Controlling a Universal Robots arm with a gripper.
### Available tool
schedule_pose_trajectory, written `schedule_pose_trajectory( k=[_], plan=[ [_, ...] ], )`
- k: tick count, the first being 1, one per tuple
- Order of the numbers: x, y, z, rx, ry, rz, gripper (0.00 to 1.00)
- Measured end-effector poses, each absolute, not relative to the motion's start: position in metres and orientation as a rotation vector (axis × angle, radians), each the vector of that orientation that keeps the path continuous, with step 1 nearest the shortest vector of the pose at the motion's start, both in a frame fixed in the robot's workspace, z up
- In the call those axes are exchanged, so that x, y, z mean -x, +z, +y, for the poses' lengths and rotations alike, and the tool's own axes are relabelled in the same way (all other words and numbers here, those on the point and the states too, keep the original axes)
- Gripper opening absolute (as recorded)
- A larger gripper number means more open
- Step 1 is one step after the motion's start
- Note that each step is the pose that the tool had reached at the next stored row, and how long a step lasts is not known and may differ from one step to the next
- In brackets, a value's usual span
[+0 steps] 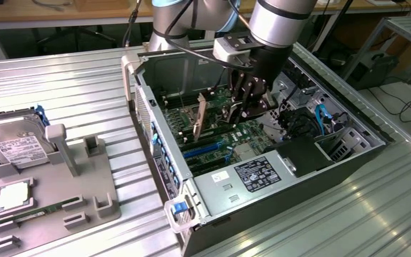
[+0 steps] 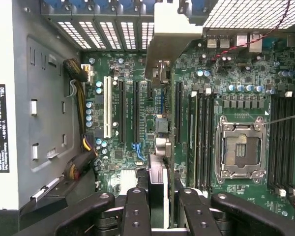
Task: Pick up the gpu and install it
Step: 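Insert the gpu into the slot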
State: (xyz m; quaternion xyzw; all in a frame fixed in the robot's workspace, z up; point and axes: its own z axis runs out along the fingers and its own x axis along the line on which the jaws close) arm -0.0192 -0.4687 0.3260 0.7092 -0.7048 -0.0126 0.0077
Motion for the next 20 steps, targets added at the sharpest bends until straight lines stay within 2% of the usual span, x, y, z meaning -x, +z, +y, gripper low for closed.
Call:
schedule_pose_trajectory(
  k=[4, 16, 20],
  plan=[
    [0.024, 0.312, -0.468, -2.205, -0.040, -2.216, 0.28],
    [0.034, 0.297, -0.464, -2.184, -0.038, -2.239, 0.28],
    [0.040, 0.294, -0.460, -2.191, -0.019, -2.247, 0.28]
  ],
)
